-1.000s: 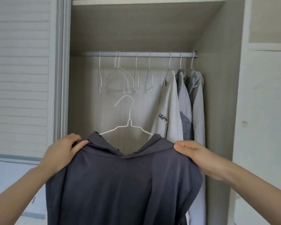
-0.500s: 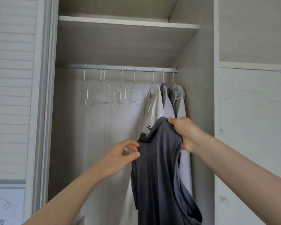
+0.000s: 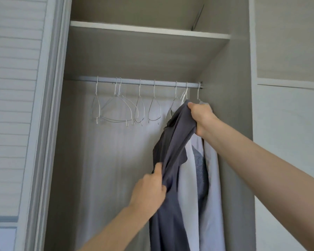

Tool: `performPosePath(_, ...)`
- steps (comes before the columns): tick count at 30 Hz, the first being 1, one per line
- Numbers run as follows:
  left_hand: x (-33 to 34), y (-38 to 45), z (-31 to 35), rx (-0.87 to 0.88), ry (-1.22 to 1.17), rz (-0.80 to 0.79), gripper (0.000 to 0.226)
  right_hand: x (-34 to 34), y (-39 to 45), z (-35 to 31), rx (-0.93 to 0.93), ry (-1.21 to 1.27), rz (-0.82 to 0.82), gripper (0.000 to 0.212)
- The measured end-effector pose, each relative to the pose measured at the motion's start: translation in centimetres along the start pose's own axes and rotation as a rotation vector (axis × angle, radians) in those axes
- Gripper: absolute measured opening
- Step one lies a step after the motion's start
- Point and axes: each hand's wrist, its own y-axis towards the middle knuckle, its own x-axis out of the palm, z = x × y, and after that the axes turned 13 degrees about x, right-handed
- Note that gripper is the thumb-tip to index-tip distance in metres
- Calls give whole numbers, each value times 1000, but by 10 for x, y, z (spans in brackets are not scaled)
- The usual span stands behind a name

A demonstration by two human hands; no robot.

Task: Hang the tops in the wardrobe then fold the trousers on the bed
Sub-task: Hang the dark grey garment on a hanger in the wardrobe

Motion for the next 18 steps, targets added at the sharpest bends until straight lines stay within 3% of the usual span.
performPosePath(3,6,20,-37,-28,-51,105,16,-3,26,4,-65,-47,26,12)
performPosePath(5,11,39,-53,-42,-138,169,1,1,46,8,-111,-76,39,20)
performPosePath(12,50,104,-97,-54,-205,249,12,34,117,9,-265,-236,115,29)
performPosePath(18,81,125,-111,31,-250,161,25,65,152,20,-361,-486,168,31)
